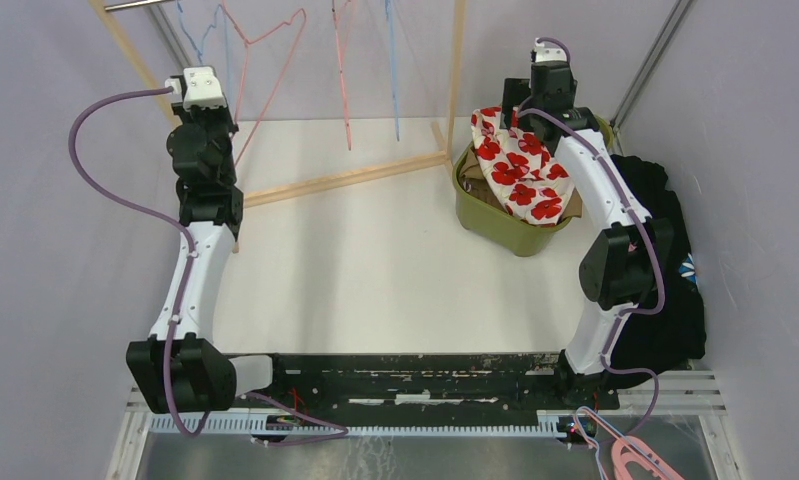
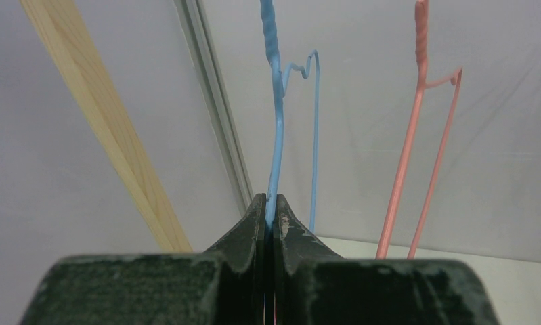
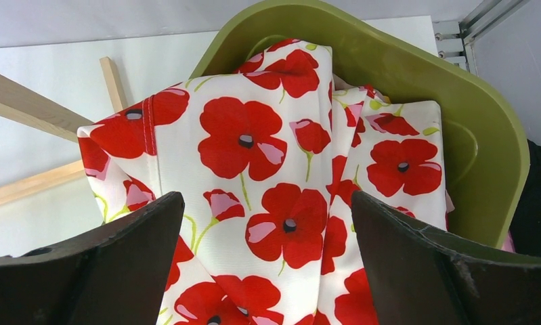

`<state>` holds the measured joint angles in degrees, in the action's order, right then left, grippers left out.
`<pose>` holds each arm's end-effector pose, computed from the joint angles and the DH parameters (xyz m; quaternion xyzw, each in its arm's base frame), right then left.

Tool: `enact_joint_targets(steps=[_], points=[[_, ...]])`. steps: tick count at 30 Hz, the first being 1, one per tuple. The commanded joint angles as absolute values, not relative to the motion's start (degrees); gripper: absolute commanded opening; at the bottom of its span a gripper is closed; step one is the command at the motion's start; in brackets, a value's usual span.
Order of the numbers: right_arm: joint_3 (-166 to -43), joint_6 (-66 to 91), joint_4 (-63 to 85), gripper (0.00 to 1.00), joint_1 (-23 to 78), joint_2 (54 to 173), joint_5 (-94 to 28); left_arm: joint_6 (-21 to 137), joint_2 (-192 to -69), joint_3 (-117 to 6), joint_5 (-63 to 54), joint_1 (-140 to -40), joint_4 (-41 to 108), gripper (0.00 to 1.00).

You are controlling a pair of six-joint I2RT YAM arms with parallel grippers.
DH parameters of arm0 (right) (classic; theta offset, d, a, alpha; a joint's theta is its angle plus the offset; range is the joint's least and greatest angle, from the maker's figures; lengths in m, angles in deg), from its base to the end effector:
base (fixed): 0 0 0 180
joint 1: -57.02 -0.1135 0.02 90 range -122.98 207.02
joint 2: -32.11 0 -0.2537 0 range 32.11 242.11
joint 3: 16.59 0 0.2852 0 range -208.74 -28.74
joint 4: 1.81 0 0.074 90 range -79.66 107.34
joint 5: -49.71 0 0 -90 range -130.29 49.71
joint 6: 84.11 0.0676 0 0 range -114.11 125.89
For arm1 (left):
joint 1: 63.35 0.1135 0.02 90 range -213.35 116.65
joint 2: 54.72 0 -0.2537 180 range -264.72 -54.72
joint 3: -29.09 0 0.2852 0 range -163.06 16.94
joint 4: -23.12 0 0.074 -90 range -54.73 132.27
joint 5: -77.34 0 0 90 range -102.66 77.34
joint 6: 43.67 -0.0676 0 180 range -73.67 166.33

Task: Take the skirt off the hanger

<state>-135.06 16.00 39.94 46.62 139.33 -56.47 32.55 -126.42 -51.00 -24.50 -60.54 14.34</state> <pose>0.4898 0.0707 0.3410 0.0677 0.8597 -0.0328 0.5052 0.3553 0.0313 0.4374 -0.0262 0.5957 0.1761 0.7832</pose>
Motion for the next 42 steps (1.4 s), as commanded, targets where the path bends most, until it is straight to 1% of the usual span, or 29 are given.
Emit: enact_joint_targets(steps=[1, 18, 29, 32, 42], points=[[-137.7, 16.8, 37.6, 1.00, 46.8, 138.7, -55.9, 30.5, -125.8, -52.2, -22.1, -60.4, 6.7, 0.03], [-137.9, 16.2, 37.3, 1.00, 46.9, 139.6, -56.3, 32.1, -132.8, -56.6, -22.2, -59.6, 1.8, 0.03], [-138.9, 16.4, 37.8, 1.00, 47.0, 141.1, -56.0, 34.0, -130.4, -51.6, -21.0, -59.5, -6.8, 0.03], [-139.4, 16.6, 37.9, 1.00, 47.0, 141.5, -55.8, 33.7, -130.1, -51.5, -20.8, -59.4, -6.8, 0.03], [-140.5, 16.9, 38.2, 1.00, 47.0, 142.2, -55.1, 34.5, -136.3, -56.5, -21.2, -57.8, -6.3, 0.03]])
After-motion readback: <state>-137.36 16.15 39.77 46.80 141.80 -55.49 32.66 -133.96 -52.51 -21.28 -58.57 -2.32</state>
